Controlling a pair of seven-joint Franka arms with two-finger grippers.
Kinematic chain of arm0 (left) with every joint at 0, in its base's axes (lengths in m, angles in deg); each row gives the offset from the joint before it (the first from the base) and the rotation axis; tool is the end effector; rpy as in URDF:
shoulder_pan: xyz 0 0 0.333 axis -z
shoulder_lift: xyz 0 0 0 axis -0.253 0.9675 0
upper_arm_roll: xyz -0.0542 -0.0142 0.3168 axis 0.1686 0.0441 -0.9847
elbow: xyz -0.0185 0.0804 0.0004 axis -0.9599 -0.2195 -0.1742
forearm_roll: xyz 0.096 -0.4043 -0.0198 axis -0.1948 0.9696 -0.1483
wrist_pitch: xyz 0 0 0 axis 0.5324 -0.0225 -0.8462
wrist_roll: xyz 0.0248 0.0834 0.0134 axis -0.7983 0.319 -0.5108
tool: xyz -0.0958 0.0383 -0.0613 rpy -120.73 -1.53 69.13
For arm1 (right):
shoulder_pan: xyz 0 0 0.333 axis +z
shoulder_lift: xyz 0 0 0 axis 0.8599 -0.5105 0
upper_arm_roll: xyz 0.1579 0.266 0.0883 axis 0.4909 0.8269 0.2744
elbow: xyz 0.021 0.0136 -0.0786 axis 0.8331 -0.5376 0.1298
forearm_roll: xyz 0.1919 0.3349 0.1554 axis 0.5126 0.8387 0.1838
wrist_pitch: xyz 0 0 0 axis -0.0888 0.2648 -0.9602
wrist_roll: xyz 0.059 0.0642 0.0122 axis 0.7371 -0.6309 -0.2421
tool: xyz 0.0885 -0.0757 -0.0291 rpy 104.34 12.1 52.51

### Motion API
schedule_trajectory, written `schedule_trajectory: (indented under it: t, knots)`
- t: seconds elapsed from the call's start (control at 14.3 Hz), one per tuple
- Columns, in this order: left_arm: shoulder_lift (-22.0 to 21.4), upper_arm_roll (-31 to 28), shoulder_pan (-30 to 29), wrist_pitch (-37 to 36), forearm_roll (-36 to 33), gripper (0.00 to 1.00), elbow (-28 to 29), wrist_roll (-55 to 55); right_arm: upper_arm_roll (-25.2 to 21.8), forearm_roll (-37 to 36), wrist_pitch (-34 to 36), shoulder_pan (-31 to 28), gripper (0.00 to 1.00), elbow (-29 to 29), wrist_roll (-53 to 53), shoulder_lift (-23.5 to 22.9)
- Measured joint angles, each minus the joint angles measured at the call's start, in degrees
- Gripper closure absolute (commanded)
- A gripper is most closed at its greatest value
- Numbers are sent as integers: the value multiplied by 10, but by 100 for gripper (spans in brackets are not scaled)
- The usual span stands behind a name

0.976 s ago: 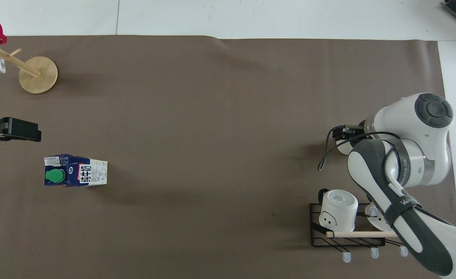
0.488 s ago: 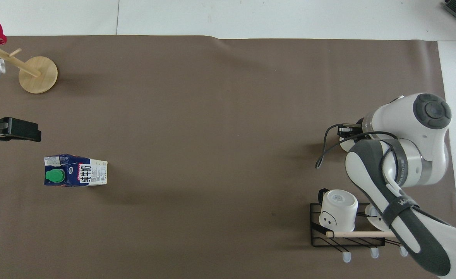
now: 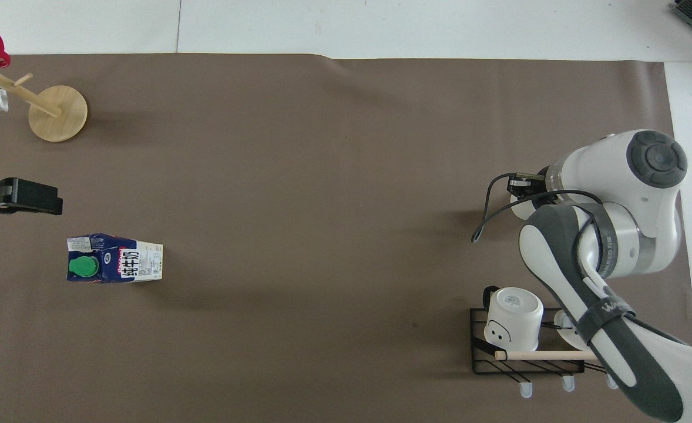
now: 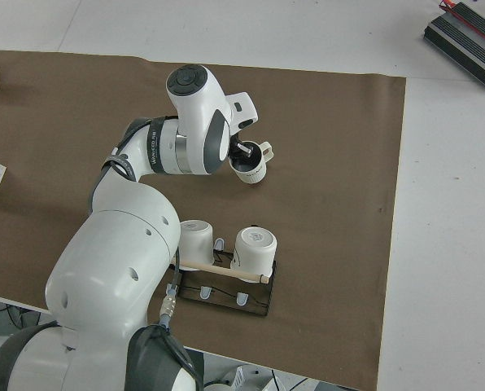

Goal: Place cup and milk on table
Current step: 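Reach the right gripper to the white mug and grasp its rim, then lift the white mug with the right gripper and carry it toward the table center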

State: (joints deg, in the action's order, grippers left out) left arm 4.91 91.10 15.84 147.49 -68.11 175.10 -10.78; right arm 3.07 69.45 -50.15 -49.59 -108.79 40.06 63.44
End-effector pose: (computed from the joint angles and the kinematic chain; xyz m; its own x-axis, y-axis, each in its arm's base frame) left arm 0.5488 -0.0417 0.6327 0.9994 -0.0285 0.0215 -0.0288 -0.9995 0.0117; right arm 0.6163 0.0551 0.3558 0.9682 -0.2385 0.0751 -0.2391 -0.9710 -0.0009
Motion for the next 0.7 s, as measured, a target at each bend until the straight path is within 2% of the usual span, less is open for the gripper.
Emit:
schedule_trajectory:
  t: [0.28, 0.7]
  knots:
    - [0, 0, 0, 0, 0, 0, 0, 0, 3, 0, 93, 43, 100, 68, 59, 1]
    - [0, 0, 0, 0, 0, 0, 0, 0, 4, 0, 100, 116, 100, 80, 155, 0]
